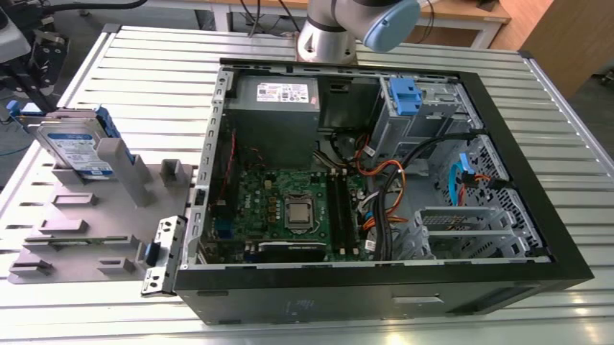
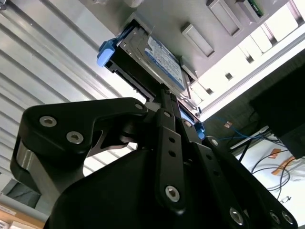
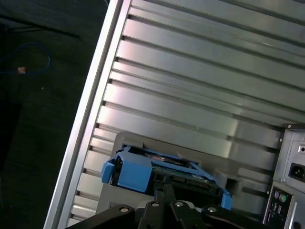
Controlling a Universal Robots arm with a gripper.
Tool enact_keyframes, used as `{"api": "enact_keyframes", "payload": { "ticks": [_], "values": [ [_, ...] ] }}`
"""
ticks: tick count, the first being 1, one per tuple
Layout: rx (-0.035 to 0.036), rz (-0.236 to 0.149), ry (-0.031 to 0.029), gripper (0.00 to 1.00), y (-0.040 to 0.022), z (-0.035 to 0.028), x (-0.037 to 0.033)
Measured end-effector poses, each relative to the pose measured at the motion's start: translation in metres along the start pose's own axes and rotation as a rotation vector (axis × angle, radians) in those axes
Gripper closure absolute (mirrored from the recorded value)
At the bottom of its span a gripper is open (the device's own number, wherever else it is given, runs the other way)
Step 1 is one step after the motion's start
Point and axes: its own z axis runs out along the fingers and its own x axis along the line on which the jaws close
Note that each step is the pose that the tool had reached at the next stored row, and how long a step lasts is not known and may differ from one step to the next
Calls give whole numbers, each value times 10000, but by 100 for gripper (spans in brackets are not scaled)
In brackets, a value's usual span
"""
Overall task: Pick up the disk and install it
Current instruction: 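Pick up the disk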
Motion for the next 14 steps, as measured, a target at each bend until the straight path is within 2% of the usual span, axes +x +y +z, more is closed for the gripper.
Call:
{"api": "enact_keyframes", "payload": {
  "ticks": [14],
  "values": [
    [-71, -2193, 91, 89, 0, 6, 0]
  ]
}}
